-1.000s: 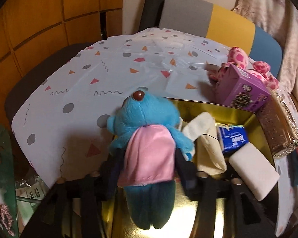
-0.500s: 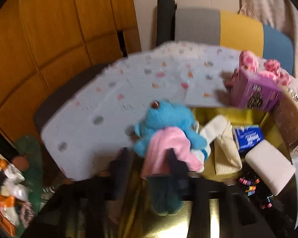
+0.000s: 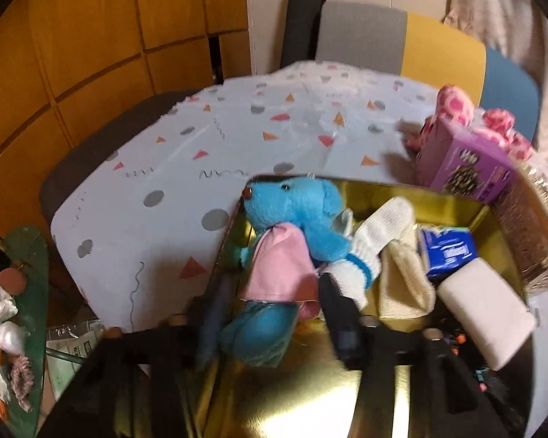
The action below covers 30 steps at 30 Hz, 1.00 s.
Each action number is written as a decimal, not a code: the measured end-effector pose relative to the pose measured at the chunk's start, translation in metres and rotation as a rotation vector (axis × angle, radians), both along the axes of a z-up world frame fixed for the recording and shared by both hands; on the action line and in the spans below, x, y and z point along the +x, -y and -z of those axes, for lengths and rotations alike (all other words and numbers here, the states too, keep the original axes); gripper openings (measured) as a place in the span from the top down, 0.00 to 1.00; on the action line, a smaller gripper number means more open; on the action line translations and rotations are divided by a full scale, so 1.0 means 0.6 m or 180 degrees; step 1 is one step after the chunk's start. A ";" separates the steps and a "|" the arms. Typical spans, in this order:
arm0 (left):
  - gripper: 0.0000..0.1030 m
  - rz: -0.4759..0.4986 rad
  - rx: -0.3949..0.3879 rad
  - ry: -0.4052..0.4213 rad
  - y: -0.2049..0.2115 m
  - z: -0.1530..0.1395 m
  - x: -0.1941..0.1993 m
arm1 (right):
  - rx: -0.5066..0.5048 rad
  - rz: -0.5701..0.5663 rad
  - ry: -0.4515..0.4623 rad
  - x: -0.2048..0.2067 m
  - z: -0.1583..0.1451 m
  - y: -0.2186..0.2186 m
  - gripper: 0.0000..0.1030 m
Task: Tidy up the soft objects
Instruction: 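Lower the blue teddy bear into the gold tray and open the left tool, then carry the blue lollipop plush toward the gold tray with the right tool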
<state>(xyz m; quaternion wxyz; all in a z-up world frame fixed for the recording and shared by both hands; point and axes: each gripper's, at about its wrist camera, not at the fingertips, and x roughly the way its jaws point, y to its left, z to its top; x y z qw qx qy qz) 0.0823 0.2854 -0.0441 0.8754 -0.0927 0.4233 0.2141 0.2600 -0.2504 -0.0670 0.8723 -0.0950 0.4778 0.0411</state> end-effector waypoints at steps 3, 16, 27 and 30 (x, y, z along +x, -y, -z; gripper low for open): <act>0.42 -0.0007 0.0033 0.0163 0.014 -0.024 -0.024 | -0.0045 0.0024 -0.0007 -0.001 0.000 -0.004 0.25; 0.30 0.0575 -0.0119 0.0504 0.140 -0.075 -0.080 | 0.0211 0.0521 -0.0331 -0.026 -0.013 -0.012 0.26; 0.28 0.0835 -0.0212 0.0506 0.191 -0.075 -0.077 | 0.0551 0.0695 -0.0547 -0.082 -0.016 -0.030 0.26; 0.27 0.0869 -0.0238 0.0503 0.196 -0.070 -0.076 | 0.0370 0.0578 -0.0507 -0.090 -0.016 -0.048 0.25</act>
